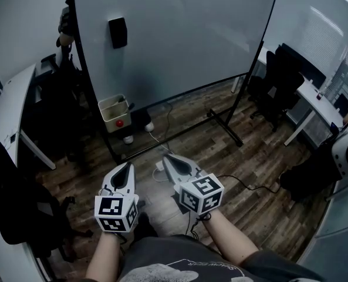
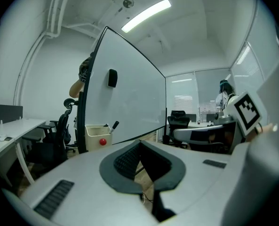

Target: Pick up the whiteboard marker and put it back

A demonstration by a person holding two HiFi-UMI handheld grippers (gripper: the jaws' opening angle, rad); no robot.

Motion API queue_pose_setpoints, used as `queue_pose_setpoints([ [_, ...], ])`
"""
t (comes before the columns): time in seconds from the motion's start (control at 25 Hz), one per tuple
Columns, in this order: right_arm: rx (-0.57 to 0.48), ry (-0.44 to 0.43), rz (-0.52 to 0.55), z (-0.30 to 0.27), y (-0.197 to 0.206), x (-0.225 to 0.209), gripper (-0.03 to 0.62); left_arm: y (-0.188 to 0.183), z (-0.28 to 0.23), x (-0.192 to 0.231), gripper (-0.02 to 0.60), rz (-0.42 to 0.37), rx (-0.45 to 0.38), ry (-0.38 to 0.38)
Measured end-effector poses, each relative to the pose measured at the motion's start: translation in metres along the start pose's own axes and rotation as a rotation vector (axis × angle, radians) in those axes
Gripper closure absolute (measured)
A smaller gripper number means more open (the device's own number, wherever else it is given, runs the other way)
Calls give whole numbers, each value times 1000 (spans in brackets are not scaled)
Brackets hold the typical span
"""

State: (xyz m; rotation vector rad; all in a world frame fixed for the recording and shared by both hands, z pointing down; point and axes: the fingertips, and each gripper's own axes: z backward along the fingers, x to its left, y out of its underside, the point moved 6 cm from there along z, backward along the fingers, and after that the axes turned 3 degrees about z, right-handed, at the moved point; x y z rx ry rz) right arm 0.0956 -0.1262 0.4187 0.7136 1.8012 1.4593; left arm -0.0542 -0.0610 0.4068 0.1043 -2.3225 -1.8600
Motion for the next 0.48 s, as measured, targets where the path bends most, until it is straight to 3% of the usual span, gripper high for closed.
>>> queue_pose_setpoints([
  [0.48,8,0,-1,11,3,-1,572,3,1,-17,569,-2,-1,18],
])
